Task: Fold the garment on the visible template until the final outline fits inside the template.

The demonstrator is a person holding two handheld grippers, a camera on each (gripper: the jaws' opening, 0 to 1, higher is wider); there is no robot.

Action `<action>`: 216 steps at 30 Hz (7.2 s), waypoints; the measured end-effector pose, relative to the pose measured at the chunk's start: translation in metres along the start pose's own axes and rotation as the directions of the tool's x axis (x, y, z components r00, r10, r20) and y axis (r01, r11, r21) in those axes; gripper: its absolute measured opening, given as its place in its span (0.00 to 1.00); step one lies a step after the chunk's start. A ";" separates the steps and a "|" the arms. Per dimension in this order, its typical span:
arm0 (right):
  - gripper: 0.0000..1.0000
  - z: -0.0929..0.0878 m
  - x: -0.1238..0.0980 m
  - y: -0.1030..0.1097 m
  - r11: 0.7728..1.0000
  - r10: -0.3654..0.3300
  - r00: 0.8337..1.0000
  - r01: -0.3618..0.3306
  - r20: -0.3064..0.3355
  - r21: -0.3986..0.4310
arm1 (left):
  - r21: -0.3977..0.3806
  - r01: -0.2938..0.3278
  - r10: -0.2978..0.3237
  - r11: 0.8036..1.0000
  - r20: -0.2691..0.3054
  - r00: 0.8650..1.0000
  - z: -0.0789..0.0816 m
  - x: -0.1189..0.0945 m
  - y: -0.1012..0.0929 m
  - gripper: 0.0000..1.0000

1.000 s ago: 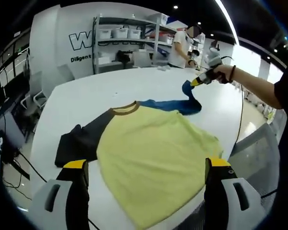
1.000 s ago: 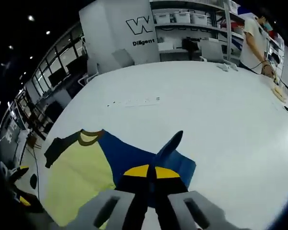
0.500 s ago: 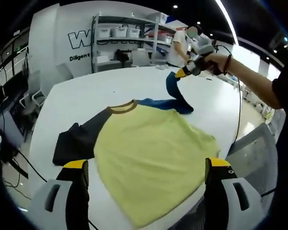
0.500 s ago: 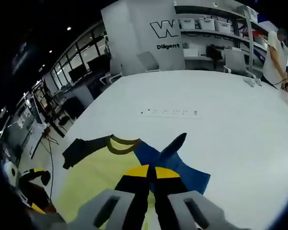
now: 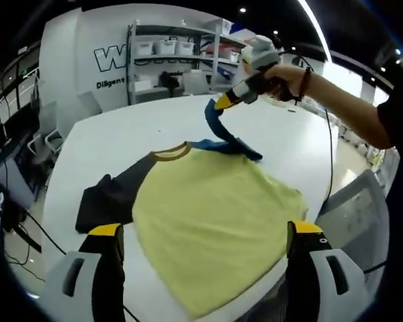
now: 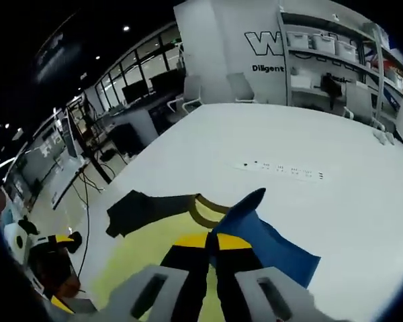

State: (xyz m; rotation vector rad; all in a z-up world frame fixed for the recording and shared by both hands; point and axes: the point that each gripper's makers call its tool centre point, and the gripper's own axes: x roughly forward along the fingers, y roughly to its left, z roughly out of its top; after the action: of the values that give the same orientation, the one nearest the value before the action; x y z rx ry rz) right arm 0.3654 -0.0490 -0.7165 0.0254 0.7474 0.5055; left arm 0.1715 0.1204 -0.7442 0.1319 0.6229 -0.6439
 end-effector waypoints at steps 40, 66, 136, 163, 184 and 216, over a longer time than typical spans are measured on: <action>0.00 -0.069 0.114 0.150 0.956 0.168 0.970 -0.205 -0.178 -0.211 | 0.002 -0.056 0.056 0.998 -0.006 0.998 -0.012 -0.013 0.015 0.99; 0.35 -0.058 0.107 0.136 0.942 0.271 0.963 -0.265 0.000 -0.207 | -0.005 -0.064 0.064 0.998 0.022 0.998 -0.004 -0.016 0.017 0.99; 0.09 -0.146 0.003 -0.076 0.907 -0.129 0.991 0.128 0.025 -0.402 | 0.008 -0.034 0.034 0.999 0.021 0.999 0.002 -0.009 0.005 0.99; 0.00 -0.160 -0.006 -0.084 0.966 -0.206 0.978 0.206 0.013 -0.154 | 0.009 -0.038 0.038 0.999 0.027 0.999 0.002 -0.010 0.007 0.99; 0.74 -0.164 -0.051 -0.044 0.991 -0.091 0.993 0.083 0.077 0.110 | -0.010 -0.067 0.067 0.998 0.016 0.998 -0.001 -0.010 0.011 0.99; 0.75 -0.270 -0.113 0.008 0.999 0.015 0.972 -0.021 -0.236 -0.024 | -0.097 -0.091 0.074 0.991 -0.162 0.984 -0.060 -0.020 0.012 0.97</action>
State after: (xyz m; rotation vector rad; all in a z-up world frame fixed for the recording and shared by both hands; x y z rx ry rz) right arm 0.1146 -0.1342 -0.8412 -0.0534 0.9743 0.5414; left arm 0.1358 0.1582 -0.7822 0.1116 0.7981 -0.5226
